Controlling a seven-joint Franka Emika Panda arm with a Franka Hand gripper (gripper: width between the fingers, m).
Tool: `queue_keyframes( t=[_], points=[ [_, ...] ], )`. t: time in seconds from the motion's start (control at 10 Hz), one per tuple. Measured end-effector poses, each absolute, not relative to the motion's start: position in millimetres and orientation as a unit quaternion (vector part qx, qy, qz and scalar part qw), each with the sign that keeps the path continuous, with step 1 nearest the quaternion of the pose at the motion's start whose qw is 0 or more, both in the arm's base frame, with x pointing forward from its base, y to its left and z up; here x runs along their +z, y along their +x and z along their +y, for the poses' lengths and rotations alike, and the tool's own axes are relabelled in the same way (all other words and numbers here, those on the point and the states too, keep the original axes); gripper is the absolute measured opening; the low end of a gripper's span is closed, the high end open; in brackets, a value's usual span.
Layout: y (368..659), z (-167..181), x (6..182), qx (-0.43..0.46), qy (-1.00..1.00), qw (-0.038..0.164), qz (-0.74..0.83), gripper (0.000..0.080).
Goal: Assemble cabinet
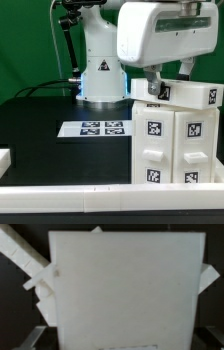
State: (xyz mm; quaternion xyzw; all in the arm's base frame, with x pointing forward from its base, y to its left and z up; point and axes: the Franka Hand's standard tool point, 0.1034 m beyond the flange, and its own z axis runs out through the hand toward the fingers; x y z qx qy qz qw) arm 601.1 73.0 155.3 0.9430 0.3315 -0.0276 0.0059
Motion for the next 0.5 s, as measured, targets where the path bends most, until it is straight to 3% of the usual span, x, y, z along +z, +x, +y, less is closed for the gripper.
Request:
queue_keyframes(
  t=[0.5],
  points=[
    [597.5, 76.2, 154.4, -0.024, 0.995, 0.005, 0.097, 0.0566]
  ],
)
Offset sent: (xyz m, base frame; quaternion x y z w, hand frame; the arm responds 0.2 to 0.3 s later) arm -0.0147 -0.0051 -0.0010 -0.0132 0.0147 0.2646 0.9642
